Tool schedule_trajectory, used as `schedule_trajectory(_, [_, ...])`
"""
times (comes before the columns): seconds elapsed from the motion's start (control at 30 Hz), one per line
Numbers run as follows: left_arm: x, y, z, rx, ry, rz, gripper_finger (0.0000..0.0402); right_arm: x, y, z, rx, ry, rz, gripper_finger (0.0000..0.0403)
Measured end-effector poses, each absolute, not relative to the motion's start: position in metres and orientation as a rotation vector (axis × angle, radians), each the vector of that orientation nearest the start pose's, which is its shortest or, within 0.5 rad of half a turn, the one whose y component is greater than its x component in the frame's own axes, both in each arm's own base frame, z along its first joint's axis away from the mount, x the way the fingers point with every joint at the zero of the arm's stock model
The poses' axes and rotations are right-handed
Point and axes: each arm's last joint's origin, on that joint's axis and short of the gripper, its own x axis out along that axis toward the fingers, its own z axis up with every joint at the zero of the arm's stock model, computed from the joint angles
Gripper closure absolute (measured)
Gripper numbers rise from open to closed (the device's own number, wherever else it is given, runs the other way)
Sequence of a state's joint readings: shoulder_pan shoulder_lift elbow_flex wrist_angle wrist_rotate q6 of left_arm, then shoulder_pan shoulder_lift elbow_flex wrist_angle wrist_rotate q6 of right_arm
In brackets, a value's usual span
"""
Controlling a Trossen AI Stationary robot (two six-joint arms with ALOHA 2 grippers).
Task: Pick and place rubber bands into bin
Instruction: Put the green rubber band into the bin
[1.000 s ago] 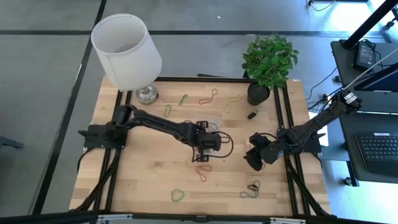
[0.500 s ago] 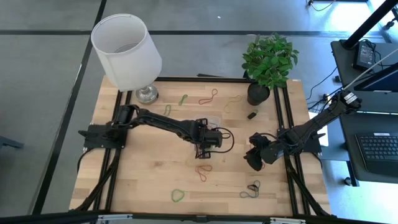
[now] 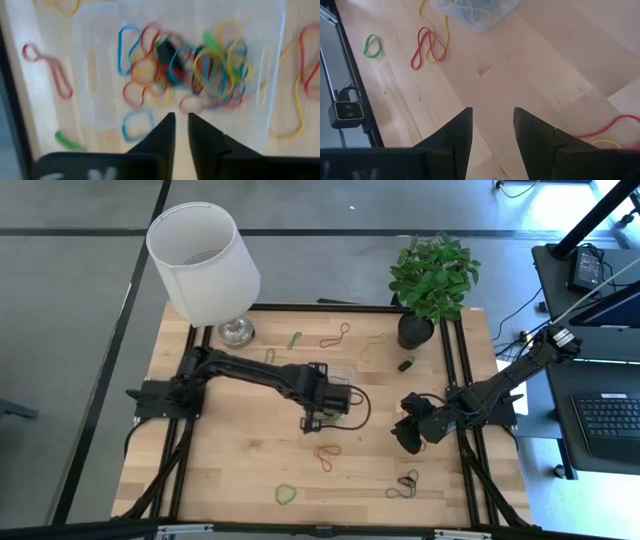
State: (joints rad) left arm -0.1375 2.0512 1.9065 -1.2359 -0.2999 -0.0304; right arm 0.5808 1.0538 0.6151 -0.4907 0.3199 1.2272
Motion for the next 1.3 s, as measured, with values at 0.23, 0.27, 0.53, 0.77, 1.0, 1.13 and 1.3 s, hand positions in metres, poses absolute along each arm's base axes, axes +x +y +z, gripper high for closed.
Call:
schedule_trajectory(0.23, [0.361, -0.029, 0.291, 0.261, 1.266, 0.265, 0.0399, 0.167, 0.099, 0.207, 0.746, 0.835, -0.289, 0.0257])
schedule_trajectory(0.27, [0.354, -0.026, 0.293, 0.239, 1.23, 0.277, 0.04, 0.168, 0.099, 0.207, 0.745, 0.828, -0.292, 0.0257])
schedule_trajectory(0.53, [0.307, 0.01, 0.288, 0.08, 0.824, 0.443, 0.04, 0.169, 0.095, 0.209, 0.703, 0.728, -0.374, 0.0257])
schedule_trajectory(0.77, [0.297, 0.07, 0.269, -0.032, 0.807, 0.589, 0.0389, 0.17, 0.093, 0.209, 0.719, 0.703, -0.405, 0.0257])
schedule_trajectory(1.0, [0.296, 0.136, 0.239, -0.106, 0.908, 0.574, 0.0324, 0.175, 0.083, 0.209, 0.748, 0.682, -0.463, 0.0257])
schedule_trajectory(1.13, [0.294, 0.167, 0.211, -0.177, 0.977, 0.605, 0.028, 0.179, 0.075, 0.209, 0.766, 0.666, -0.503, 0.0257])
schedule_trajectory(1.3, [0.297, 0.186, 0.177, -0.185, 1.069, 0.579, 0.025, 0.183, 0.066, 0.209, 0.784, 0.647, -0.548, 0.0257])
